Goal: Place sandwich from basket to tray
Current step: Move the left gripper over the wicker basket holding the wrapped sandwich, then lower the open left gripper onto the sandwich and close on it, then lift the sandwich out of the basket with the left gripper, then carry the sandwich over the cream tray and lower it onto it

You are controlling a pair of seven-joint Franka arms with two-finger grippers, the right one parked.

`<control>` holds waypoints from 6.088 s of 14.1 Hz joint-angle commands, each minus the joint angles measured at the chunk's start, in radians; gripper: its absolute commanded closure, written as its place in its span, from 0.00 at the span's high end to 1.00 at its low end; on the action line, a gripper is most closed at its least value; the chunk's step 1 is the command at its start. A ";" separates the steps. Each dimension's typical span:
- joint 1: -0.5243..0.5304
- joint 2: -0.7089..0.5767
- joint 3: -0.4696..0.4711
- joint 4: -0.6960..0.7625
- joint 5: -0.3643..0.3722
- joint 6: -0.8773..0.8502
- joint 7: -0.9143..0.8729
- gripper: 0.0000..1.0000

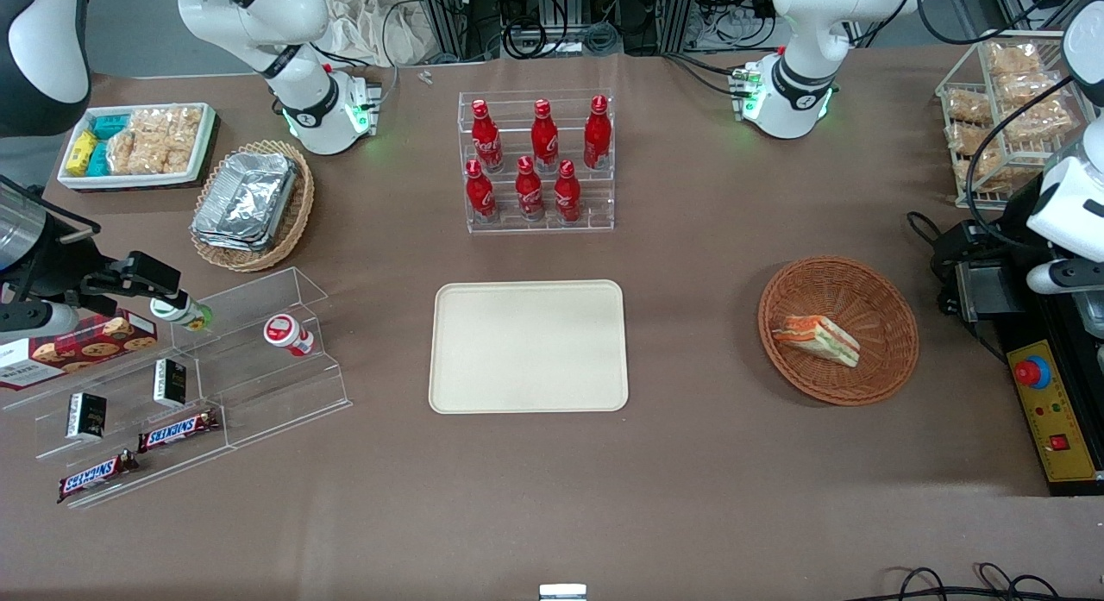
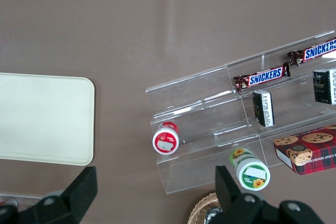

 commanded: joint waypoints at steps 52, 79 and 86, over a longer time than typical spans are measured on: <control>-0.074 0.174 -0.025 0.103 -0.015 -0.079 -1.023 0.00; -0.264 0.635 -0.486 0.158 0.037 0.453 -0.629 0.00; -0.271 0.743 -0.465 0.157 0.136 0.486 -0.636 0.27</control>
